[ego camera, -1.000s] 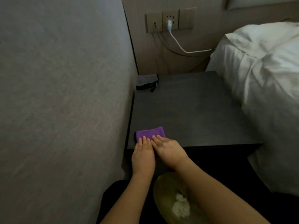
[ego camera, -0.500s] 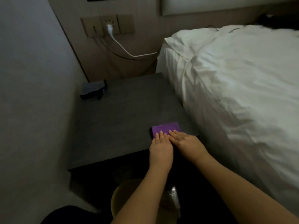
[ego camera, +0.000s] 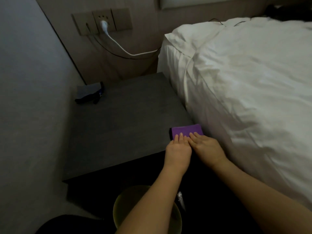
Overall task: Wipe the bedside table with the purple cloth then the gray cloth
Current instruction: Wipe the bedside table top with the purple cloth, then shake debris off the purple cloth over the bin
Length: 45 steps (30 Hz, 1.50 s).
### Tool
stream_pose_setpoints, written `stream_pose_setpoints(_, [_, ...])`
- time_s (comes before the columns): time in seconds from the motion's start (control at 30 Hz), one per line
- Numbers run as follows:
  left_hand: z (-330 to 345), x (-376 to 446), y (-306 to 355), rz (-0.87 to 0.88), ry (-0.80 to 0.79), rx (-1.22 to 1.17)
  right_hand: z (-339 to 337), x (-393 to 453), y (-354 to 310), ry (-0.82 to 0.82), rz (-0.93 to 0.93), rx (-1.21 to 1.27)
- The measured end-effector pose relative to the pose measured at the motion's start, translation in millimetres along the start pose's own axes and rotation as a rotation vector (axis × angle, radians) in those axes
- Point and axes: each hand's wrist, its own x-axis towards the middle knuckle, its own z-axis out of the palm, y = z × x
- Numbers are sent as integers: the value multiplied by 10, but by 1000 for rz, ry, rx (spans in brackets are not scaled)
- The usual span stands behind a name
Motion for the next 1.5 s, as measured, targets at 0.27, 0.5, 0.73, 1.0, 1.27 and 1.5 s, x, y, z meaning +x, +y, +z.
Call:
stream_pose_setpoints(0.27, [-40,-719,-472,-203,210,-357,-137,110,-695,23,-119,49])
stream_pose_setpoints(0.5, [-195,-1167,-886,-1125,50,-1645,-234,-116,-1151,-12,-127,213])
stream_pose_setpoints(0.73, [46,-1164,-968,-904,-39,-1286,-336,-221,-1293,-259,-191,291])
stream_pose_setpoints(1.0, [336,-1467,-937,-794,-118,-753,-425,-91,-937,-324,27,392])
stream_pose_setpoints(1.27, [412,-1435,-819,-712,-44,-666,-258,-214,-808,-392,142,362])
stream_pose_setpoints(1.5, [542,-1513,-687,-534,-13,-498,-264,-225,-672,-501,127,251])
